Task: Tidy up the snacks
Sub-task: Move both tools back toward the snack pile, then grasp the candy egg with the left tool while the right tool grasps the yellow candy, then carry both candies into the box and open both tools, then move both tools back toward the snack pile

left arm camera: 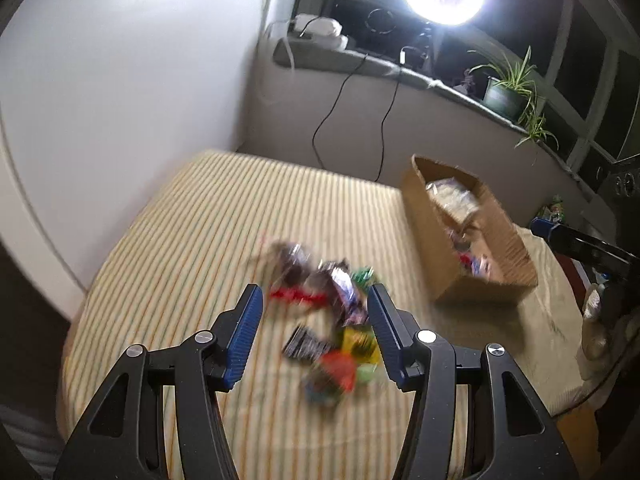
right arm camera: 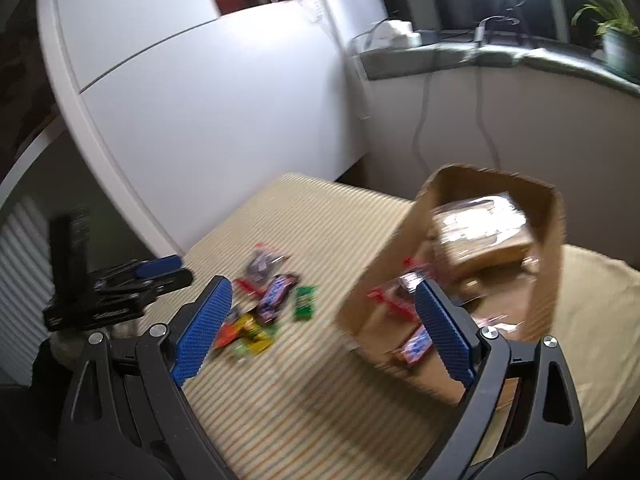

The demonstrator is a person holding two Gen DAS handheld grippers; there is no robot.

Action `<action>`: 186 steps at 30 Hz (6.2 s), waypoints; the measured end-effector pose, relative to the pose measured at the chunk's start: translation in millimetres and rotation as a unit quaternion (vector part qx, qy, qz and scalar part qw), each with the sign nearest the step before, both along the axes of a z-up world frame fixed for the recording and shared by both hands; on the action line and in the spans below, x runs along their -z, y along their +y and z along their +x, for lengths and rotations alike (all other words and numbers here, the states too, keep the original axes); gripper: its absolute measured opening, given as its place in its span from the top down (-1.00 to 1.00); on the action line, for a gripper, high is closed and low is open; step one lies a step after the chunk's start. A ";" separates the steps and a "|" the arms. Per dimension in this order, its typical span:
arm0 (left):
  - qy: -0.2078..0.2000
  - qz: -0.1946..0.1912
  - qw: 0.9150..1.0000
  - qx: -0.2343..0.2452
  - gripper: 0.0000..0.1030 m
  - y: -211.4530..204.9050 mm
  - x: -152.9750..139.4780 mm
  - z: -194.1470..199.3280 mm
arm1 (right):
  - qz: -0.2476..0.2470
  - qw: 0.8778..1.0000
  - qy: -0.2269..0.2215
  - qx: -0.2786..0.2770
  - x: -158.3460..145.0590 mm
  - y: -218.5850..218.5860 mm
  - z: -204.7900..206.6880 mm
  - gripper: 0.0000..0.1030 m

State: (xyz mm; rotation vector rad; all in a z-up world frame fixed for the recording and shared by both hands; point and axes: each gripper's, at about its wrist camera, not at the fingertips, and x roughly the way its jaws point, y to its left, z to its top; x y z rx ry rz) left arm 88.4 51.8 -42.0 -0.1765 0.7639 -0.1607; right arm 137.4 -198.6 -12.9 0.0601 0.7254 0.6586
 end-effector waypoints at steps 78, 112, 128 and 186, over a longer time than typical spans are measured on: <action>0.007 -0.006 0.999 0.049 0.49 -27.5 28.3 -14.6 | -0.113 0.989 0.026 -0.087 59.9 96.5 -14.1 0.78; -0.003 -0.009 0.986 0.164 0.49 -176.2 7.9 66.2 | -0.072 0.991 0.039 0.103 49.9 -87.4 30.8 0.78; 0.011 0.002 0.987 0.163 0.42 -193.8 15.5 76.7 | -0.068 0.990 0.048 0.113 60.6 -101.8 33.5 0.77; 0.053 -0.009 0.998 0.023 0.34 -1.9 53.3 0.0 | -0.100 0.990 0.053 -0.084 99.5 112.6 -57.1 -0.50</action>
